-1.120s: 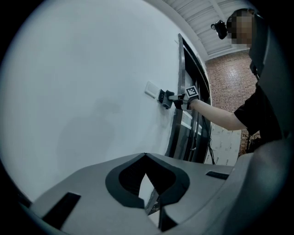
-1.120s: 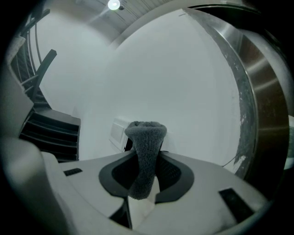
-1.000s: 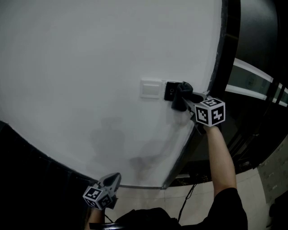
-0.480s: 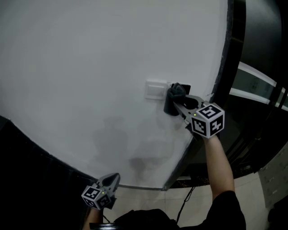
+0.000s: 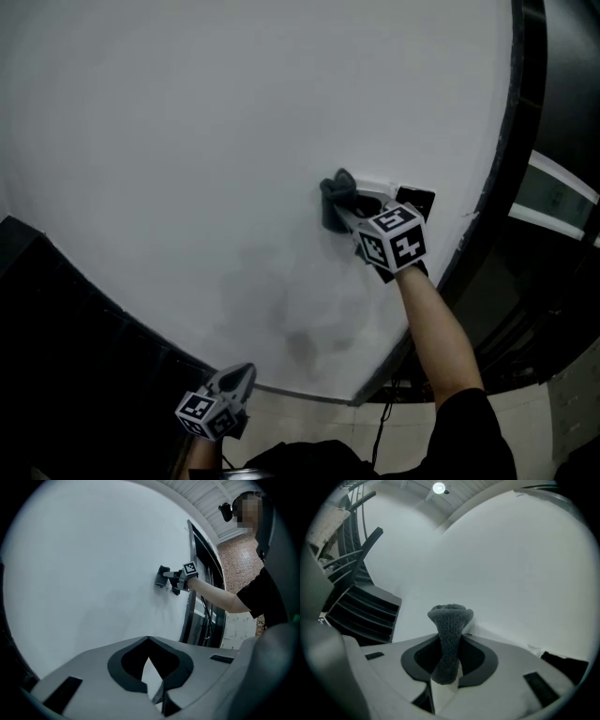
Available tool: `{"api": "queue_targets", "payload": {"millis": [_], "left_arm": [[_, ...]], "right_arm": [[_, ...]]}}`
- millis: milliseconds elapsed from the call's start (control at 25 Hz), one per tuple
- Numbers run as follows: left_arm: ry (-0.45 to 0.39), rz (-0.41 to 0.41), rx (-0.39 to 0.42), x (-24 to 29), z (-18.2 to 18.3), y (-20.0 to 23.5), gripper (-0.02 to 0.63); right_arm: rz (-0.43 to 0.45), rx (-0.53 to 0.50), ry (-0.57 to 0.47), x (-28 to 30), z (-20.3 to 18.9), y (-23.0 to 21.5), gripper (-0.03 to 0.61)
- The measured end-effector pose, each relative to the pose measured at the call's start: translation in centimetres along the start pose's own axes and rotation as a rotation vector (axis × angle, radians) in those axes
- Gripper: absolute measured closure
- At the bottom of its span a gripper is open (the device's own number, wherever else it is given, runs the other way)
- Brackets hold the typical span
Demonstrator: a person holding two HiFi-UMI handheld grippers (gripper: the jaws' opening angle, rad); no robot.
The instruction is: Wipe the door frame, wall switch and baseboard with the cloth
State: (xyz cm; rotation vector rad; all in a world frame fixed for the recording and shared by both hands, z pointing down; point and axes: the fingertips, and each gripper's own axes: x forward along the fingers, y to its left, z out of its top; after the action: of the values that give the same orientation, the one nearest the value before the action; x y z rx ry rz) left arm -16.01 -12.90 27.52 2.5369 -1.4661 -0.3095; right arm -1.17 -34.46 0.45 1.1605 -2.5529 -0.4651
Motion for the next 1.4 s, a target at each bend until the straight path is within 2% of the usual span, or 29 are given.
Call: {"api": "queue_targets", "payload": {"millis": [240, 480, 1080, 1400], "left_arm": [[0.003, 0.018, -0.008, -0.6, 0.1, 0.6, 0.623], [0.002, -0.028, -0.028, 0.1, 0.2, -0.2, 0.623], [0.0, -0.078, -0.036, 1.6, -0.1, -1.5, 0.623], [0.009, -0.11, -0.028, 2.6, -0.3, -3.5, 0.623]], "right_arm": [[-0.023, 0.076, -0.011, -0.7, -0.6, -1.9, 0.486], [-0.067, 0.052, 0.005, -2.2, -1.4, -2.7, 0.486], [-0.135, 0.07, 0.029, -5.6, -3.4, -5.8, 0.486], [-0.182, 0.071, 0.036, -8.1, -4.6, -8.1, 0.486]]}}
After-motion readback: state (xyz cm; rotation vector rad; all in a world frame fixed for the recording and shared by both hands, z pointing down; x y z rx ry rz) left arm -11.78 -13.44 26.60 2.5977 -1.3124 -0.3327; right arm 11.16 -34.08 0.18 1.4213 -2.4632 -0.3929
